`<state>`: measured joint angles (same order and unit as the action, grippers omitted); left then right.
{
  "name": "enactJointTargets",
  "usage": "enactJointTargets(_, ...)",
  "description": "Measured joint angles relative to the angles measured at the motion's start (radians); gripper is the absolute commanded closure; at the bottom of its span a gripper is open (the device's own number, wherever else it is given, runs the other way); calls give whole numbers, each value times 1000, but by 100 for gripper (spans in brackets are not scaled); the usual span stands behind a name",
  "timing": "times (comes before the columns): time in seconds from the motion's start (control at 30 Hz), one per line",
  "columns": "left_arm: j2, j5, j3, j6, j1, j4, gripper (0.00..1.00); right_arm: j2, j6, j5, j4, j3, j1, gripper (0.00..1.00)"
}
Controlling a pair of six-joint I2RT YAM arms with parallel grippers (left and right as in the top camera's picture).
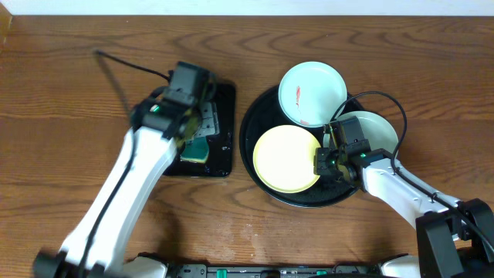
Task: Clean dirty plates on tray and stack at the side
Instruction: 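Return the sponge to the black rectangular tray with left gripper, then lift the yellow plate off the round tray with the right gripper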
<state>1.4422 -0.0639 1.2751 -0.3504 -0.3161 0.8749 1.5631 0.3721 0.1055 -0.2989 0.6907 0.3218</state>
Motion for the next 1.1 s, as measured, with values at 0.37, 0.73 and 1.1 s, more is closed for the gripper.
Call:
enactJointTargets(0.37,-356,70,10,11,0,175,17,-196,-138,-62,-156,77,0,99)
enactJointTargets(0.73,-416,81,10,11,0,175,16,-352,-283,-203,-185,170,8,99)
enactJointTargets(1.1,-404,81,10,11,0,176,16,-355,-468,-616,-170,200,299,99)
